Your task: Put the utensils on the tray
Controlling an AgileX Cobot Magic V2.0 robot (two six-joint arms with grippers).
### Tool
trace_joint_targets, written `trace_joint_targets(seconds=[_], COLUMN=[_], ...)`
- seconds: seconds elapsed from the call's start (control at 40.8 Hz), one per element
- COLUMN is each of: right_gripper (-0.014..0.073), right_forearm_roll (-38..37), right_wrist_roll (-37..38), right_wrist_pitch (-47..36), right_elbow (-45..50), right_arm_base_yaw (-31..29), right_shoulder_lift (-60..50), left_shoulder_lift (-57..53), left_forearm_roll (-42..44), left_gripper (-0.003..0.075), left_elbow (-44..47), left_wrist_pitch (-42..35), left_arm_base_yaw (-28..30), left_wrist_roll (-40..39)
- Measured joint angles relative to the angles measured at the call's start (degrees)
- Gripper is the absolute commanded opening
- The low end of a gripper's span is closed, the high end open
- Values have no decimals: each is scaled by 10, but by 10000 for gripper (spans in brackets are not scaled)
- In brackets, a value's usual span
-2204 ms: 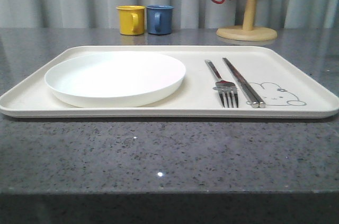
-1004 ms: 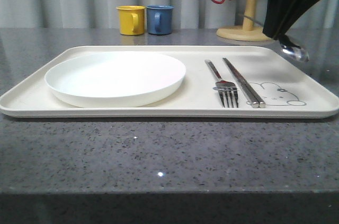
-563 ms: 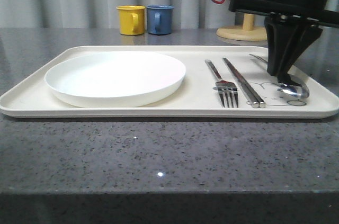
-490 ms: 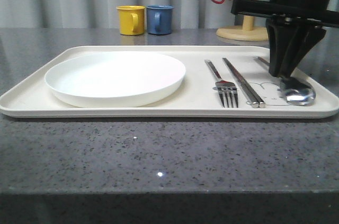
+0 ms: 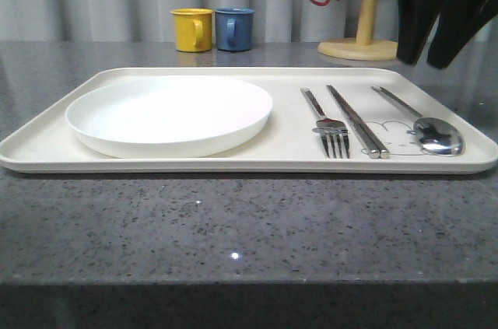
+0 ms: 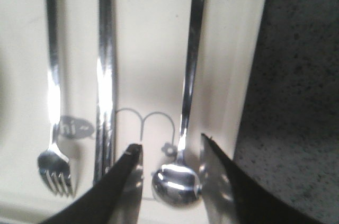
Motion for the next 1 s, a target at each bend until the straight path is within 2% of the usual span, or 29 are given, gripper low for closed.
trace_joint_targets(seconds=[0.269, 0.514, 1.004], right_gripper=[300, 300, 300], right_forearm_roll=[-13, -13, -14], right_wrist_roll=[-96, -105, -146], right_wrist_pitch=[10, 15, -117], right_elbow=[0, 18, 369], right_arm_base_yaw=[45, 63, 63], right_shoulder_lift=[-165, -305, -654], left_shoulder_lift=[0, 0, 0], left_forearm_roll=[0, 0, 0], left_gripper=[335, 335, 335], left_elbow=[0, 0, 0], left_wrist_pitch=[0, 0, -1], left_arm_base_yaw=[0, 0, 0], left_wrist_roll=[0, 0, 0])
